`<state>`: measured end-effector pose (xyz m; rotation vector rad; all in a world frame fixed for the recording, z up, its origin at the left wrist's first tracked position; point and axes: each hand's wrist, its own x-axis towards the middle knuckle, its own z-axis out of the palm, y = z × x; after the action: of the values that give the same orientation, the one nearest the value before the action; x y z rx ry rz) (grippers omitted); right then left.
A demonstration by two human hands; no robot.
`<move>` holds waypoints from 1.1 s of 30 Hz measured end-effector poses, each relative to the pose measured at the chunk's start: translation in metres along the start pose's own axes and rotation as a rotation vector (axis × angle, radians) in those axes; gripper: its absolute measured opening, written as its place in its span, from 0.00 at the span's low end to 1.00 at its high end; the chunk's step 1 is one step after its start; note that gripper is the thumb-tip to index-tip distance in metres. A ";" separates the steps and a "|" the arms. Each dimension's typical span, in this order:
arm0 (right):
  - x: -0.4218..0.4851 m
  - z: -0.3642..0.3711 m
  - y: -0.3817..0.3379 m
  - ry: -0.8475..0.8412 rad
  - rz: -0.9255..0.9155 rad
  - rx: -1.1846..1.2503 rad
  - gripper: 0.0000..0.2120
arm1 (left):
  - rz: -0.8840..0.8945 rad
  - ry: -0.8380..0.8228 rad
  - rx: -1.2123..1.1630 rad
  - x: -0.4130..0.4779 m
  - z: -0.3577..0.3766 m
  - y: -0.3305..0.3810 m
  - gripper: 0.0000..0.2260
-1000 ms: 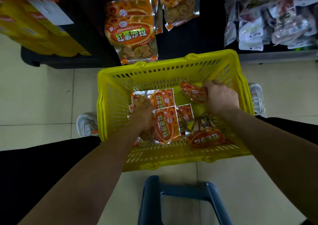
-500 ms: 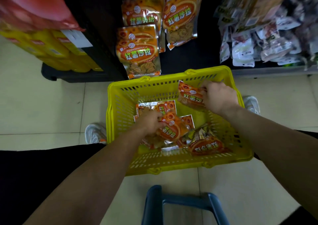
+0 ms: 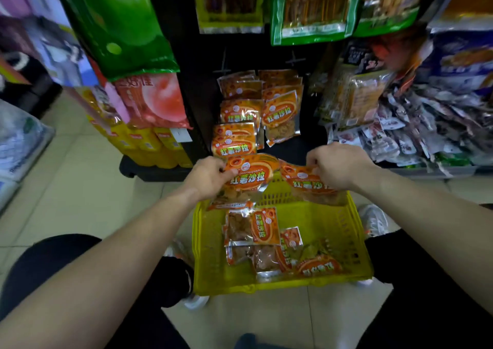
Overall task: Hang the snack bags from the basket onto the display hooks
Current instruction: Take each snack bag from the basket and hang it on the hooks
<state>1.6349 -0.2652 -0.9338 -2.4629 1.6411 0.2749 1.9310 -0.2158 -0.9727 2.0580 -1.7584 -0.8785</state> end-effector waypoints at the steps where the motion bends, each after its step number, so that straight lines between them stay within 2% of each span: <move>1: -0.003 -0.005 -0.002 -0.005 -0.017 0.007 0.09 | 0.023 0.020 -0.011 -0.001 -0.010 0.004 0.11; 5: -0.009 -0.009 -0.012 -0.016 -0.081 0.102 0.04 | 0.096 0.091 -0.065 -0.006 -0.031 0.015 0.03; 7: -0.007 -0.006 -0.020 -0.008 -0.114 0.174 0.04 | 0.107 0.109 -0.120 -0.008 -0.032 0.016 0.06; 10: 0.004 -0.004 -0.031 0.091 -0.148 0.217 0.02 | 0.113 0.053 -0.267 -0.011 -0.028 0.020 0.10; 15: 0.018 -0.009 -0.036 0.326 -0.202 0.329 0.05 | 0.122 -0.028 -0.467 -0.007 -0.018 0.043 0.11; 18: 0.026 -0.015 -0.033 0.347 -0.180 0.356 0.05 | 0.112 -0.010 -0.555 -0.002 -0.015 0.053 0.11; 30: 0.054 -0.022 -0.024 0.378 -0.104 0.449 0.09 | 0.136 -0.118 -0.600 0.022 -0.013 0.062 0.14; 33: 0.056 -0.021 -0.023 0.374 -0.071 0.485 0.09 | 0.170 -0.042 -0.473 0.026 -0.011 0.060 0.16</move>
<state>1.6787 -0.3117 -0.9265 -2.2692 1.5061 -0.5612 1.8926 -0.2554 -0.9359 1.5761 -1.5321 -1.1579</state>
